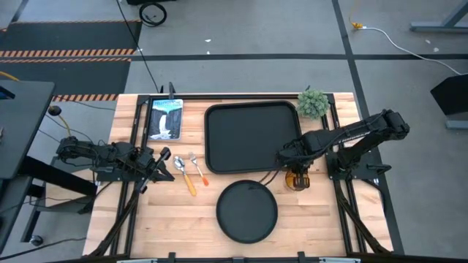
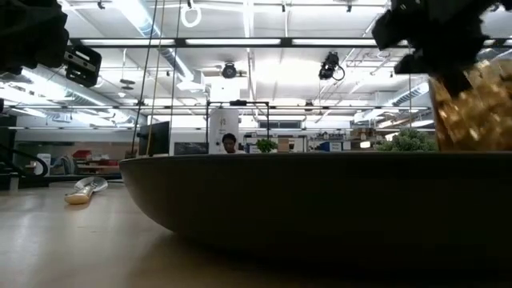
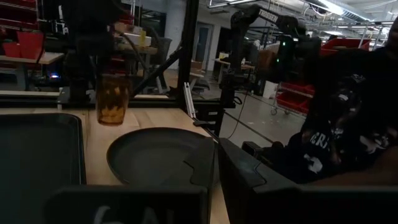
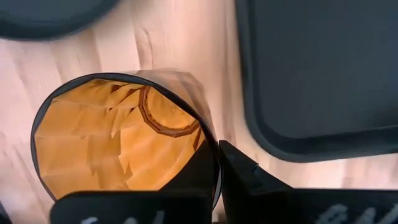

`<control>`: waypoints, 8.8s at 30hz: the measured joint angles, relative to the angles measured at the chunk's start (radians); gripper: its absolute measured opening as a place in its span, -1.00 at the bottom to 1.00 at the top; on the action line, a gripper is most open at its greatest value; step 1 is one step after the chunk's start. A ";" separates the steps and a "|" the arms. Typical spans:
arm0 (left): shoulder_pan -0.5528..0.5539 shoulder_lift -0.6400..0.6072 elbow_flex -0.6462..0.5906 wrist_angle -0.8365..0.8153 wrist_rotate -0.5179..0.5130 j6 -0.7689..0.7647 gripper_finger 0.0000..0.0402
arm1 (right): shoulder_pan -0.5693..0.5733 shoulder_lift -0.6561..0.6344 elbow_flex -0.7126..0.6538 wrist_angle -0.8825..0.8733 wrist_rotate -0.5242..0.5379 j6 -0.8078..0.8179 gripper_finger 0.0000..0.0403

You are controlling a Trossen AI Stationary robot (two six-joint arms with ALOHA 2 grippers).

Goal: Pick and place plate/cup/fork/spoon on tray
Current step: Put the brown cup on the top right of the black serving tray, then put the black plate on the black serving tray to the bottom of the brown cup

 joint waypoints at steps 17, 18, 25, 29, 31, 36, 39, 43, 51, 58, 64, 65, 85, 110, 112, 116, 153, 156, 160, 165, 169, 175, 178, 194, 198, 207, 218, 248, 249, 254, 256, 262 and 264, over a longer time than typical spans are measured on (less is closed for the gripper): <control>0.000 0.000 0.000 0.000 0.000 0.000 -0.85 | -0.630 0.025 0.137 0.011 0.009 -0.456 -0.94; 0.000 0.000 0.000 0.000 0.000 0.000 -0.85 | -0.672 0.040 0.138 0.015 -0.001 -0.482 -0.94; 0.000 0.000 0.000 0.000 0.000 0.000 -0.85 | -0.907 0.255 0.282 0.023 -0.003 -0.661 -0.94; 0.000 0.000 0.000 0.000 0.000 0.000 -0.85 | -1.035 0.389 0.410 0.020 -0.027 -0.717 -0.94; 0.000 0.000 0.000 0.000 0.000 0.000 -0.85 | -1.091 0.446 0.462 0.009 -0.064 -0.733 -0.94; 0.000 0.000 0.000 0.000 0.000 0.000 -0.85 | -1.183 0.526 0.518 -0.002 -0.095 -0.773 -0.94; 0.000 0.000 0.000 0.000 0.000 0.000 -0.85 | -1.219 0.549 0.520 -0.006 -0.102 -0.786 -0.94; 0.000 0.000 0.000 0.000 0.000 0.000 -0.85 | -1.244 0.554 0.521 0.000 -0.110 -0.792 -0.93; 0.000 0.000 0.000 0.000 0.000 0.000 -0.85 | -1.247 0.544 0.519 0.029 -0.022 -0.788 -0.71; 0.000 0.000 0.000 0.000 0.000 0.000 -0.85 | -1.219 0.543 0.519 0.032 -0.031 -0.774 -0.54; 0.000 0.000 0.000 0.000 0.000 0.000 -0.85 | -1.184 0.543 0.518 0.032 -0.023 -0.770 -0.45; 0.000 0.000 0.000 0.000 0.000 0.000 -0.85 | -1.179 0.543 0.518 0.030 -0.014 -0.770 -0.45; 0.000 0.000 0.000 0.000 0.000 0.000 -0.85 | -1.091 0.530 0.656 -0.075 0.124 -0.700 0.08; 0.000 0.000 0.000 0.163 -0.008 0.051 -0.85 | -0.579 0.365 0.456 0.170 -0.129 -0.350 0.11; 0.000 0.000 0.000 0.176 -0.008 0.053 -0.85 | -0.523 0.338 0.386 0.220 -0.127 -0.291 0.11; 0.000 0.000 0.000 0.205 -0.008 0.060 -0.85 | -0.402 0.267 0.226 0.352 -0.106 -0.151 0.11; -0.002 0.197 0.000 0.178 -0.256 -0.164 -0.90 | 0.280 0.180 -0.301 0.800 0.150 0.951 0.11; -0.001 0.276 0.000 0.178 -0.241 -0.221 -0.82 | 0.292 0.180 -0.308 0.801 0.172 0.970 0.11; -0.002 0.373 0.000 0.183 -0.216 -0.292 -0.59 | 0.301 0.180 -0.310 0.803 0.180 0.985 0.07; -0.002 0.456 0.000 0.190 -0.203 -0.357 -0.28 | 0.300 0.180 -0.310 0.811 0.179 0.989 -0.04; -0.004 0.499 0.000 0.196 -0.191 -0.405 -0.15 | 0.300 0.180 -0.310 0.831 0.179 1.005 -0.16; -0.078 0.557 0.000 0.233 -0.212 -0.473 -0.14 | 0.306 0.181 -0.310 0.840 0.183 1.036 -0.30; -0.126 0.586 0.000 0.268 -0.256 -0.474 -0.14 | 0.312 0.181 -0.310 0.844 0.184 1.049 -0.33; -0.237 0.732 0.097 0.271 -0.356 -0.463 -0.14 | 0.320 0.287 -0.308 0.930 0.170 1.059 -0.35; -0.236 0.779 0.111 0.274 -0.356 -0.460 -0.14 | 0.320 0.286 -0.309 0.936 0.174 1.074 -0.41; -0.236 0.846 0.112 0.272 -0.356 -0.473 -0.14 | 0.310 0.287 -0.309 0.953 0.154 1.067 -0.78; -0.236 0.853 0.112 0.303 -0.356 -0.472 -0.14 | 0.280 0.208 -0.310 0.890 0.124 1.031 -0.93; -0.236 0.852 0.112 0.299 -0.368 -0.472 -0.14 | -0.253 -0.491 -0.535 0.519 0.334 0.826 -0.94; -0.236 0.852 0.112 0.299 -0.379 -0.472 -0.14 | -0.285 -0.509 -0.552 0.525 0.333 0.826 -0.94; -0.235 0.852 0.112 0.299 -0.409 -0.471 -0.14 | -0.450 -0.556 -0.605 0.552 0.285 0.782 -0.94; -0.236 0.852 0.112 0.299 -0.409 -0.471 -0.14 | -0.511 -0.558 -0.619 0.569 0.261 0.757 -0.94; -0.236 0.852 0.112 0.299 -0.409 -0.471 -0.14 | -0.634 -0.530 -0.632 0.597 0.198 0.687 -0.93; -0.236 0.852 0.112 0.299 -0.409 -0.472 -0.14 | -0.655 -0.521 -0.633 0.597 0.192 0.670 -0.91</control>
